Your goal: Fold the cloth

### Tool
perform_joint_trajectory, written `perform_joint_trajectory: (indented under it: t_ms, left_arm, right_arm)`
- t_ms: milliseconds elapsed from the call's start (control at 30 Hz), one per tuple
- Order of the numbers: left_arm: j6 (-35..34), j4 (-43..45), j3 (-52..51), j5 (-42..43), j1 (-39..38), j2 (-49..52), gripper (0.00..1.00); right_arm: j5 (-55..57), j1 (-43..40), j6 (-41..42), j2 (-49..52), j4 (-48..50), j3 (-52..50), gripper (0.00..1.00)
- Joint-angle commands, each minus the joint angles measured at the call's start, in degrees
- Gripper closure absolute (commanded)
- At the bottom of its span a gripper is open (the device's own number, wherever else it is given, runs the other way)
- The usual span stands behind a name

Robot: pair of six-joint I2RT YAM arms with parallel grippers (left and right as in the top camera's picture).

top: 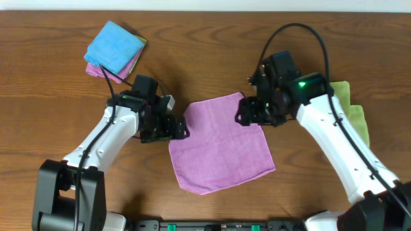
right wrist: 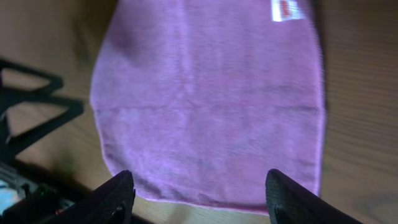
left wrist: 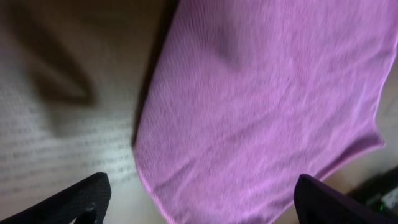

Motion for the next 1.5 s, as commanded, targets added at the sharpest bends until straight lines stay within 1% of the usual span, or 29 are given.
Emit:
perform_joint_trajectory:
  t_ms: [0,100,133,167,300,367,433,533,567,800,900,1033,1200,1267,1433,1467]
  left_arm:
    - [-4.46,2.36,-0.28,-1.68,0.09,0.59,0.04]
    - [-5.14,5.22,-0.28,-1.62,0.07,2.75,0.0]
    - [-5.33,5.92,-0.28,-1.46,0.07,3.61,0.0]
    - [-5.38,6.56,-0.28,-1.31,0.07,4.5,0.05]
    - [-5.53,8.26,-0.28,0.13,0.07,7.5,0.1]
    - [-5.62,8.92,-0.28,0.11,0.07,7.98,0.12]
    - [-5.79,10.01,-0.28,0.11,0.07,8.17,0.14]
    - [-7.28,11.47,-0.28,0.15,0.07,8.22,0.2]
    - [-7.52,11.96,-0.28,0.22,0.07,8.26,0.2]
    - [-8.39,14.49,-0.28,0.76,-1.14,8.68,0.31]
    - [-8.7,15.5,-0.28,0.76,-2.38,9.33,0.32]
    - [-8.74,16.28,-0.28,0.81,-3.5,10.73,0.35]
    - [-8.94,16.52,-0.28,0.98,-3.72,11.67,0.45]
    - [-8.96,16.83,-0.28,0.98,-3.72,11.67,0.5]
    - [-9.11,17.4,-0.28,0.94,-3.72,11.67,0.71]
    - [-9.11,17.4,-0.28,0.94,-3.72,11.67,0.73]
  right_arm:
    - [-1.55,2.67,-1.29,0.09,1.38,-0.15,0.33]
    - [-1.55,4.7,-1.27,0.33,3.37,-0.17,0.37]
    - [-1.53,5.2,-1.25,0.52,3.87,-0.17,0.39]
    - [-1.55,5.77,-1.11,0.74,4.24,-0.17,0.42]
    - [-1.51,7.34,-0.83,2.45,4.13,-0.26,0.52]
    - [-1.55,7.96,-0.09,3.56,3.87,-0.63,0.62]
    - [-1.55,8.28,0.55,4.31,4.09,-1.53,0.68]
    - [-1.55,8.39,1.6,4.74,4.92,-3.93,0.7]
    - [-1.53,8.39,1.99,4.74,5.35,-5.07,0.7]
    - [-1.84,8.39,7.43,4.74,11.17,-15.04,0.83]
    - [-3.15,8.41,8.7,4.74,13.84,-17.29,0.85]
    - [-3.1,8.41,9.46,4.74,14.45,-17.97,0.86]
    - [-2.99,8.41,9.46,4.74,14.6,-17.97,0.89]
    - [-2.93,8.41,9.46,4.74,14.93,-17.97,0.89]
    - [-2.58,8.41,9.49,4.76,16.63,-18.4,0.95]
    - [-2.6,8.41,9.92,4.76,17.11,-18.75,0.96]
